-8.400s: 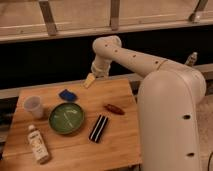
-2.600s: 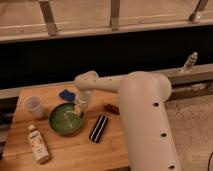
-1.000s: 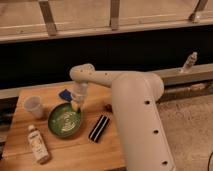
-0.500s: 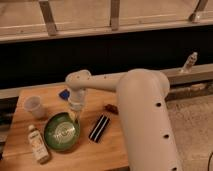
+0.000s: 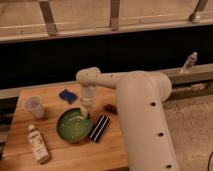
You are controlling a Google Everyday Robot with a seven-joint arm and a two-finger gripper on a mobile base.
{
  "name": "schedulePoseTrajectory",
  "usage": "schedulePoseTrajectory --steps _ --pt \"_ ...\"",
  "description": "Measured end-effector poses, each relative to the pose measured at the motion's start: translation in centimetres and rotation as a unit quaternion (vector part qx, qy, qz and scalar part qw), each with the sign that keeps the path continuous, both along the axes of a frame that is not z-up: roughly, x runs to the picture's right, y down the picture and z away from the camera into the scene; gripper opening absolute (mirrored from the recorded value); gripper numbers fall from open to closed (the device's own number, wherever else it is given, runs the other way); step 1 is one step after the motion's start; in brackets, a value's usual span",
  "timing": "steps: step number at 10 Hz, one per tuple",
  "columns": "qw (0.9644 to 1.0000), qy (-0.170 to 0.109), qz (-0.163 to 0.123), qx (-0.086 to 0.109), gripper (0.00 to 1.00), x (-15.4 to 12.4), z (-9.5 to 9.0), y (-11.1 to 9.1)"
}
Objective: Drag the ceramic bowl in a circle
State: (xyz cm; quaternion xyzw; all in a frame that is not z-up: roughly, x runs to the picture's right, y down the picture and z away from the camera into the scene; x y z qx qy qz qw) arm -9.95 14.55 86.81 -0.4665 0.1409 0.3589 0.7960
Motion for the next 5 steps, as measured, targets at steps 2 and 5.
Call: schedulePoseTrajectory --steps 2,5 --pt "0.9998 0.017 -0.009 0.000 0.00 1.8 2.8 -2.4" --pt "0.9999 -0.009 -0.010 -0.001 0.00 1.0 5.8 -5.6"
